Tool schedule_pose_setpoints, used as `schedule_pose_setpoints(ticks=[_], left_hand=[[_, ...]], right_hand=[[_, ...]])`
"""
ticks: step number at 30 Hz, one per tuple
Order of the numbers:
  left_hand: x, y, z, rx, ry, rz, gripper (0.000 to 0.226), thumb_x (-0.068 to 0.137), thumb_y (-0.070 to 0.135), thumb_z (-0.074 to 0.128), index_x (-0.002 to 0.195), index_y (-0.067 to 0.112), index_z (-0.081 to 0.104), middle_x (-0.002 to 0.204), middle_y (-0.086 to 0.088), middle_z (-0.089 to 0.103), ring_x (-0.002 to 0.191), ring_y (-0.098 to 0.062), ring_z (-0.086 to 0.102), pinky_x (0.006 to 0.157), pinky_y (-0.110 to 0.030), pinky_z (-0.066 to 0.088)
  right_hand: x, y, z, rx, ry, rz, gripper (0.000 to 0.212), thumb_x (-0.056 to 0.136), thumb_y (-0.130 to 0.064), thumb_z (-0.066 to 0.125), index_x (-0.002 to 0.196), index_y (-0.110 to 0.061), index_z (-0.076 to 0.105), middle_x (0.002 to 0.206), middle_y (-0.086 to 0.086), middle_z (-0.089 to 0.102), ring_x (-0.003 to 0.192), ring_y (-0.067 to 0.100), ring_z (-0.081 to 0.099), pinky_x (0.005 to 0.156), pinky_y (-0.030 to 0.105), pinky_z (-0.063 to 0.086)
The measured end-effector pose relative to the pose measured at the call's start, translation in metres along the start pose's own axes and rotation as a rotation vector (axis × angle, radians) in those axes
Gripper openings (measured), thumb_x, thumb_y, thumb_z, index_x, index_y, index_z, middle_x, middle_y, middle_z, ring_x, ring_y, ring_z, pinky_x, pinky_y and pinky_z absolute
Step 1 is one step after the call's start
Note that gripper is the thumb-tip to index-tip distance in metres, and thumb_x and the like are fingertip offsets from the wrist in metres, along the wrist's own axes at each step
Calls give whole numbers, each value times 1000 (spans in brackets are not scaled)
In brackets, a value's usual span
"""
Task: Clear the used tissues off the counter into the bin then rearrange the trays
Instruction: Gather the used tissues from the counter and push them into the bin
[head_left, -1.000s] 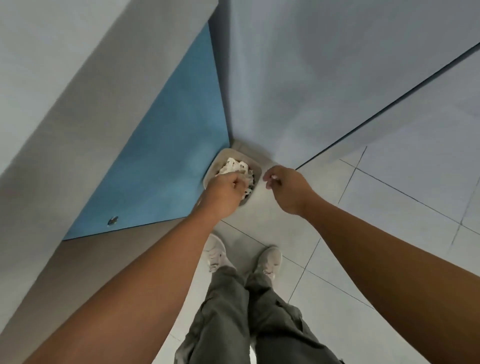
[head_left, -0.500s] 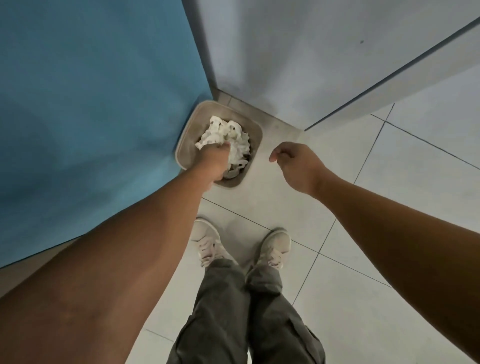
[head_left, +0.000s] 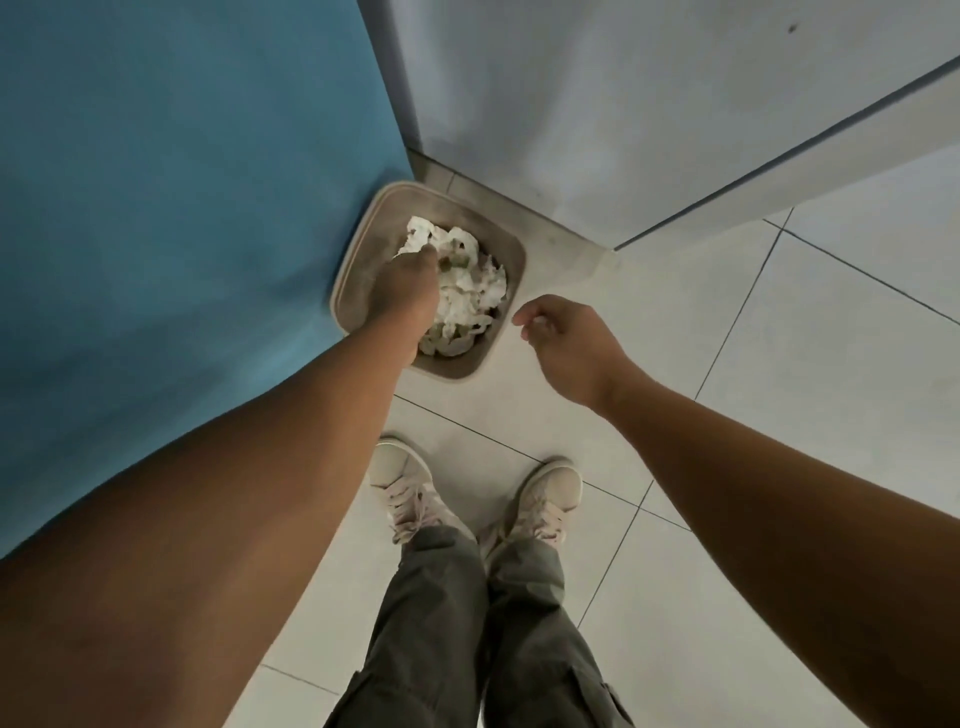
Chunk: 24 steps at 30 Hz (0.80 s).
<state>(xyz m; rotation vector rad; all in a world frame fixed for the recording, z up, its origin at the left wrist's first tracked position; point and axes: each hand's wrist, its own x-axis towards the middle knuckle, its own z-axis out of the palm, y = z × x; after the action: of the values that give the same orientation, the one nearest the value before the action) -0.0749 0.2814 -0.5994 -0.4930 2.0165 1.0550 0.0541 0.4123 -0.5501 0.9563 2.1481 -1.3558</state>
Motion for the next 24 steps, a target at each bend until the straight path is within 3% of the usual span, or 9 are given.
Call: schedule_pose_setpoints(ticks=[3, 6, 12, 16, 20, 24], left_hand=[[12, -13, -26, -6, 34, 28, 23, 76, 47, 57, 78, 29, 70, 100, -5, 73, 97, -31, 68, 97, -52, 50], [7, -15, -46, 15, 56, 79, 15, 82, 38, 58, 84, 30, 70, 100, 0, 74, 95, -21, 68, 93, -46, 54], [-8, -19, -63, 94, 154, 179, 19, 88, 21, 53, 89, 28, 71, 93, 3, 73, 84, -16, 67, 72, -30, 54], [-42, -10, -68, 196, 186, 278, 21, 91, 18, 53, 101, 21, 72, 101, 3, 72, 92, -17, 65, 82, -28, 52], [-97, 13, -73, 320, 165, 376, 21, 93, 17, 55, 109, 21, 69, 107, 2, 71, 96, -15, 64, 79, -20, 44], [-164, 58, -89, 423, 128, 550, 28, 90, 17, 57, 116, 18, 66, 116, 0, 70, 108, -22, 64, 95, -36, 52]], right_hand=[[16, -23, 19, -71, -46, -93, 35, 90, -6, 45, 113, -21, 67, 114, 1, 68, 106, 21, 61, 91, 26, 47], [39, -43, 37, -161, -80, -131, 42, 91, -9, 48, 129, -25, 58, 128, 4, 61, 112, 24, 58, 88, 22, 44], [54, -43, 59, -222, -49, -85, 60, 85, -15, 54, 143, -25, 43, 150, 3, 41, 134, 27, 42, 107, 33, 39], [16, -45, 47, -154, 104, -102, 54, 82, -18, 55, 136, -22, 52, 143, 0, 49, 125, 27, 50, 101, 34, 45], [-37, -61, 18, -164, 149, -146, 49, 83, -29, 55, 132, -22, 55, 138, -1, 54, 123, 27, 52, 100, 37, 47], [-92, -104, -27, -215, 200, -245, 49, 84, -29, 56, 133, -21, 54, 142, -1, 50, 129, 25, 48, 104, 38, 44]])
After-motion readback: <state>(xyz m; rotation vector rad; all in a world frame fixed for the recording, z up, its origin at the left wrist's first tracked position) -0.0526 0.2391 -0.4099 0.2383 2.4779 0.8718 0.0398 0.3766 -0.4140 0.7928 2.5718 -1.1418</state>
